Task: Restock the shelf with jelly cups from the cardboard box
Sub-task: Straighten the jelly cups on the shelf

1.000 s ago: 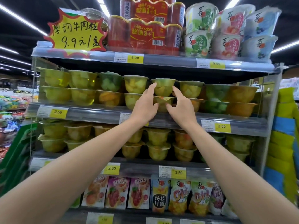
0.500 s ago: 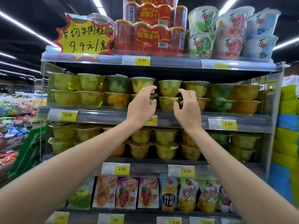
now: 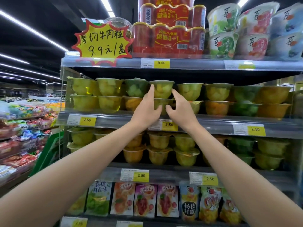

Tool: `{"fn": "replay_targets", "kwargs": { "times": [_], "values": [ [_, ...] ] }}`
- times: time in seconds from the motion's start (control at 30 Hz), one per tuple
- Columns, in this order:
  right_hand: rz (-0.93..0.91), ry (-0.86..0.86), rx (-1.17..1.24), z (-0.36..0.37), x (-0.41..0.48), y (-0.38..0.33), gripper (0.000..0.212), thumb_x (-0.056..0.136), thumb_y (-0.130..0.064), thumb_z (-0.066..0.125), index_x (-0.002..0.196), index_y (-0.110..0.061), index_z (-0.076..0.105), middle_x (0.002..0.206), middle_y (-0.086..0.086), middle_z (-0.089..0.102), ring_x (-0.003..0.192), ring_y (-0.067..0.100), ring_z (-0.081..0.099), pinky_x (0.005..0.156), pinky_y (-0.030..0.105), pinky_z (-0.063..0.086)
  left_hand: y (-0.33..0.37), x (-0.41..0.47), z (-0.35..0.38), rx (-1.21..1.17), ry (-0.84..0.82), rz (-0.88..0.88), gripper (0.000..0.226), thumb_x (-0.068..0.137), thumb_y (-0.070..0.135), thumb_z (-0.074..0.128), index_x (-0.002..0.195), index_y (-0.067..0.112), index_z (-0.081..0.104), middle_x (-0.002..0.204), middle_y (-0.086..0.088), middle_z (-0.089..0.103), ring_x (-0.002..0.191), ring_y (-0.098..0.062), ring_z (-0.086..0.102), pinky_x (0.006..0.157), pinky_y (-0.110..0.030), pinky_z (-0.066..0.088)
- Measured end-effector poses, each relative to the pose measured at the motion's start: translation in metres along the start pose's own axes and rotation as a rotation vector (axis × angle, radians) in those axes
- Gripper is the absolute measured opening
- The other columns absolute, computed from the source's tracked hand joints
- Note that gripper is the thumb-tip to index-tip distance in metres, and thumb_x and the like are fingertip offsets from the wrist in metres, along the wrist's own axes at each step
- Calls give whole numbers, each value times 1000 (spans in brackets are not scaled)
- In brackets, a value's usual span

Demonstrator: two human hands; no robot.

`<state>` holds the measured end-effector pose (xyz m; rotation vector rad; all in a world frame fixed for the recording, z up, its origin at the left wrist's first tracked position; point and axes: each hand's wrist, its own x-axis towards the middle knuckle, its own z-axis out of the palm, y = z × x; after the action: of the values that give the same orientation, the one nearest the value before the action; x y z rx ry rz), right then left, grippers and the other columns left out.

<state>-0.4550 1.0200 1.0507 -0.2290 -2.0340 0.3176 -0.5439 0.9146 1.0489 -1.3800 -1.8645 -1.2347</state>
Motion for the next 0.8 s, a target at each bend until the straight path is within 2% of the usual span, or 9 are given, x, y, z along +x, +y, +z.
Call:
{"fn": "replay_targets", "kwargs": {
  "times": [0.1,0.27,0.47,0.8],
  "values": [
    [4,40,11,5,1,3,61,94,-16,56,149,-9,30,151,7,39,139,20,35,112,32,32,-4,5,-1,-20,33,8,71,96,16,54,153,14,11,151,-6,36,136,-19,39,105,-28,36],
    [-27,95,-40,9,1,6,60,94,-17,57,148,-9,33,150,6,41,139,19,37,109,28,32,-11,9,4,2,38,47,70,97,14,51,153,13,10,144,-7,45,129,-19,46,104,-32,40],
    [2,127,-76,11,3,3,59,93,-16,58,147,-9,35,149,7,42,138,20,38,109,30,33,-13,12,8,-13,37,36,69,97,13,52,153,14,11,144,-8,45,128,-22,48,104,-35,42],
    [79,115,-102,9,6,-3,55,94,-13,57,146,-9,39,146,8,46,135,22,41,111,34,35,-8,12,9,115,54,21,67,98,18,51,152,16,12,135,-8,54,110,-22,59,87,-34,51]
  ]
}}
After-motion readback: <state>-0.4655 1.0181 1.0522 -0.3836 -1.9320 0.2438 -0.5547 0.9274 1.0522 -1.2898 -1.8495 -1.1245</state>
